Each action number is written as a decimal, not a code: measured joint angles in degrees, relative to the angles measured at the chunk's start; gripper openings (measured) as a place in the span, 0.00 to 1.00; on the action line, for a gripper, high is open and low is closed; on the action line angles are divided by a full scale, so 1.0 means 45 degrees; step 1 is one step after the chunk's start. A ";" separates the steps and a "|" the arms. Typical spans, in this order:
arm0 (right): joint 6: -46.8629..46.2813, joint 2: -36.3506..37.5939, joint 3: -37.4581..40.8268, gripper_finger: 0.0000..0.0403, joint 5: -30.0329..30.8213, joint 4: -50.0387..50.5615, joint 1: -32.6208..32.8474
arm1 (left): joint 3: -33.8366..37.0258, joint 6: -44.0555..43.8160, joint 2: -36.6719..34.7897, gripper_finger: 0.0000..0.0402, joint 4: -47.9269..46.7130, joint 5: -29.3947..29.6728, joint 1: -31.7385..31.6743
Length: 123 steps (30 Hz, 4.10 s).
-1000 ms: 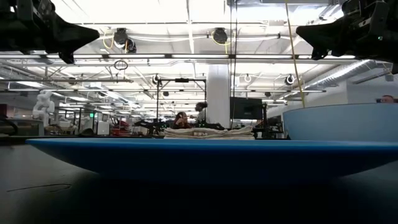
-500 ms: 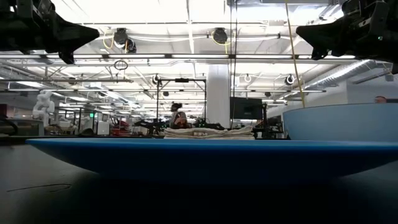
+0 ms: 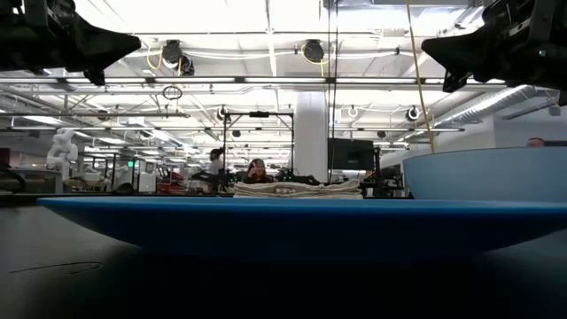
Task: Set table place
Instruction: Put the blue bowl into the center of the blue plate
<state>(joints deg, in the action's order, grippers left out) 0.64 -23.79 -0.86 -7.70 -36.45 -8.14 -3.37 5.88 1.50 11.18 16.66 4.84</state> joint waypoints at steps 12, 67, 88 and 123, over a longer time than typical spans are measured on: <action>-0.0315 -0.0005 0.0000 0.01 0.0015 -0.0215 -0.0001 | 0.0002 0.0412 0.0000 0.08 0.0025 0.0565 0.0000; -0.6426 -0.6844 -1.0705 0.54 0.3205 2.2239 -0.0009 | -0.0003 -0.1062 0.0000 0.08 0.2546 0.0594 0.0004; -0.6339 -0.6844 -0.7900 0.54 0.1627 1.9595 -0.0002 | -0.0003 -0.1087 0.0000 0.08 0.2516 0.0599 0.0000; -0.6892 -0.6863 -0.6781 0.16 0.1690 1.8241 0.0000 | -0.0012 -0.1062 0.0000 0.08 0.2472 0.0609 0.0002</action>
<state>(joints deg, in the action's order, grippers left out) -30.37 -54.68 -31.38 -0.10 45.64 -8.14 -3.42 1.10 1.50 22.31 19.40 4.85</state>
